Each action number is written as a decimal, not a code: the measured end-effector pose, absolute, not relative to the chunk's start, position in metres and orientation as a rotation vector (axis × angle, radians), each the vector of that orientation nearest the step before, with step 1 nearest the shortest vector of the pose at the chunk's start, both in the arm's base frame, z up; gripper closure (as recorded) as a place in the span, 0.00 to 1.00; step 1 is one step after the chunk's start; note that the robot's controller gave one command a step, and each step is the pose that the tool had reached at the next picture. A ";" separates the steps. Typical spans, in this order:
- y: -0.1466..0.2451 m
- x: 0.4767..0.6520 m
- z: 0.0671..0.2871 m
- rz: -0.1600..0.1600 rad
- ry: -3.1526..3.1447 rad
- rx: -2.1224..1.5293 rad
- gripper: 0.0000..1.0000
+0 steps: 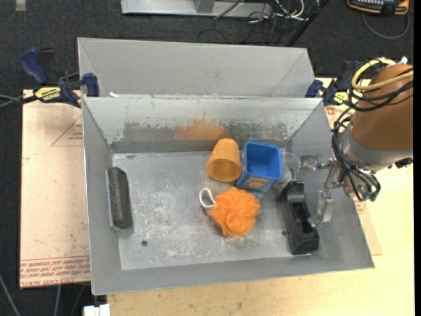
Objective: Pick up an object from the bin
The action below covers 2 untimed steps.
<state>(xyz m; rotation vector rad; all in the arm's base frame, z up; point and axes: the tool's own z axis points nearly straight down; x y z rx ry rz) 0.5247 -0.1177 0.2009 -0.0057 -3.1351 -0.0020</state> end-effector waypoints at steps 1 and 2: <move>-0.117 0.526 0.205 0.000 -3.142 0.000 0.00; -0.092 0.544 0.176 0.002 -3.143 0.150 0.00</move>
Offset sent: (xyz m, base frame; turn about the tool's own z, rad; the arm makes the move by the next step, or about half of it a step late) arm 0.0717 0.1161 -0.1309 -0.4289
